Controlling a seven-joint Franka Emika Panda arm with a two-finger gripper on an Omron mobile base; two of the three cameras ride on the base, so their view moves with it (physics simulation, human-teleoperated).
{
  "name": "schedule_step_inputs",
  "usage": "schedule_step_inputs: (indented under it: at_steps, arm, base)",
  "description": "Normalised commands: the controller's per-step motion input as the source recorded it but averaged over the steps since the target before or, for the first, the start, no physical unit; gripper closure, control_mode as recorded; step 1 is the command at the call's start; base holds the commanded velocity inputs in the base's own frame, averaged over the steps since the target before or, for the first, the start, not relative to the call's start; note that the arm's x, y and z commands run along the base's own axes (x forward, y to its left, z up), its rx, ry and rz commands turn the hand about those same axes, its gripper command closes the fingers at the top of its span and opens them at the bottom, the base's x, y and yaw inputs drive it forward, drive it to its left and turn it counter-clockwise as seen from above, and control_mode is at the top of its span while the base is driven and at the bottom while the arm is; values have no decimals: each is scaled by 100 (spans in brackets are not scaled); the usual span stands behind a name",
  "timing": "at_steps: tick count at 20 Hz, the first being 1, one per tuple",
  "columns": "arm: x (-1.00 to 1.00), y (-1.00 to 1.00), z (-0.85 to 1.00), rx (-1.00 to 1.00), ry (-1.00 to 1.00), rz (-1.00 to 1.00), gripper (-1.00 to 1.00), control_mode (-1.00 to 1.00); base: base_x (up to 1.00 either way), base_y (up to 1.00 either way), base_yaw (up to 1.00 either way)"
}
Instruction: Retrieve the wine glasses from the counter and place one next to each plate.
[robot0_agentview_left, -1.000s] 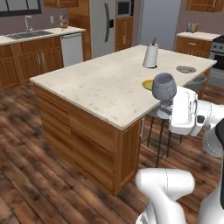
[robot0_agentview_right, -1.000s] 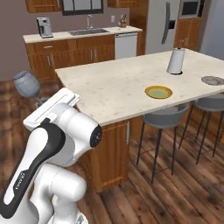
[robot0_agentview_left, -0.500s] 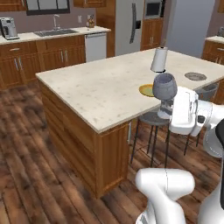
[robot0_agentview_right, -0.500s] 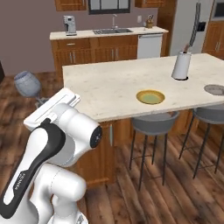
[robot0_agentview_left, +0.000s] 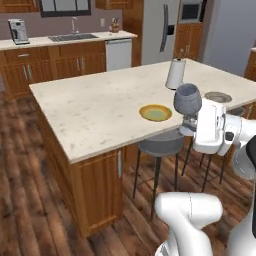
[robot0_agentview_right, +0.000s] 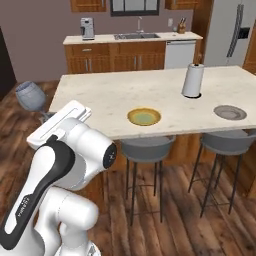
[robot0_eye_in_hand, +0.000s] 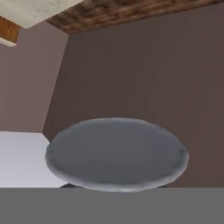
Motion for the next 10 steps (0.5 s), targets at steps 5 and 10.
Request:
schedule_step_inputs:
  at_steps: [5, 10]
  arm:
    - [0, 0, 0, 0, 0, 0, 100, 100]
    - [0, 0, 0, 0, 0, 0, 100, 100]
  base:
    - [25, -100, 25]
    - [38, -100, 25]
